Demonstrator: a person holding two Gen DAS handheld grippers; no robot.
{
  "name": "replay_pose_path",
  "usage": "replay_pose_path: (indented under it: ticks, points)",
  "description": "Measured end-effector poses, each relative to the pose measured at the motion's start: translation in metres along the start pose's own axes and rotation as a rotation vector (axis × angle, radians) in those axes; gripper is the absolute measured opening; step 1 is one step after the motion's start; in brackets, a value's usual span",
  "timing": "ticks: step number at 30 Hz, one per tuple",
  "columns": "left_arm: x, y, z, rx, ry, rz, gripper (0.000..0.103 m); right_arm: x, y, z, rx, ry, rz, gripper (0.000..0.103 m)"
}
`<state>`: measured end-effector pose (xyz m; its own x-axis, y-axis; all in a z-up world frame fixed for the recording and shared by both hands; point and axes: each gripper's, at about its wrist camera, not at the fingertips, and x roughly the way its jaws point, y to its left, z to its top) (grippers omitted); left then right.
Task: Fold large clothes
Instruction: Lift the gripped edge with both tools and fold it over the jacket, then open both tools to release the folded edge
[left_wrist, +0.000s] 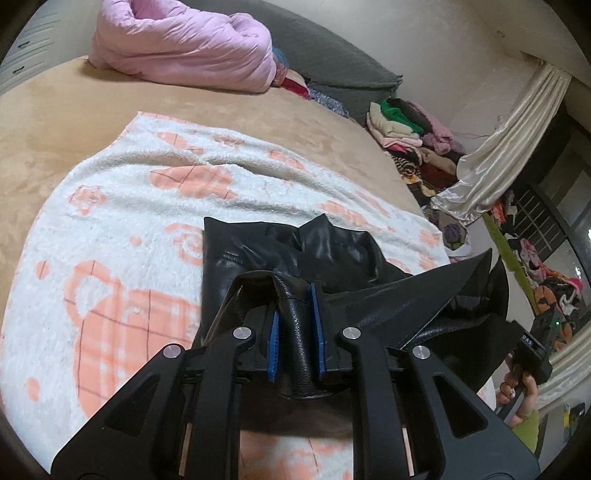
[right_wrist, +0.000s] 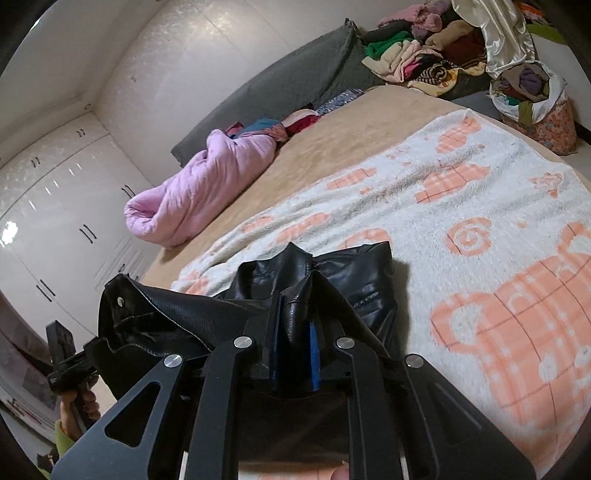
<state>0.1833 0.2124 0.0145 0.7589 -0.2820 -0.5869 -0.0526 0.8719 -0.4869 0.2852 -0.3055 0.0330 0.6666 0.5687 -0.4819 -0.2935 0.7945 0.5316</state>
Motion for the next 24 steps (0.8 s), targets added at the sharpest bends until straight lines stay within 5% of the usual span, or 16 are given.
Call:
replay_pose_path:
  ticks: [14, 16, 18, 24]
  points:
    - [0.047, 0.028, 0.008, -0.042, 0.051, 0.028, 0.013, 0.054, -0.029, 0.008, 0.034, 0.061, -0.078, 0.018]
    - [0.046, 0.029, 0.008, -0.06, 0.043, 0.004, 0.017, 0.053, -0.031, 0.007, 0.032, 0.04, -0.066, 0.032]
    - [0.043, 0.028, 0.009, -0.057, 0.032, -0.012, 0.021, 0.049, -0.033, 0.008, 0.025, 0.014, -0.074, 0.056]
    - [0.01, 0.016, 0.015, -0.005, -0.105, 0.007, 0.034, 0.032, -0.029, 0.012, -0.079, -0.056, -0.146, 0.067]
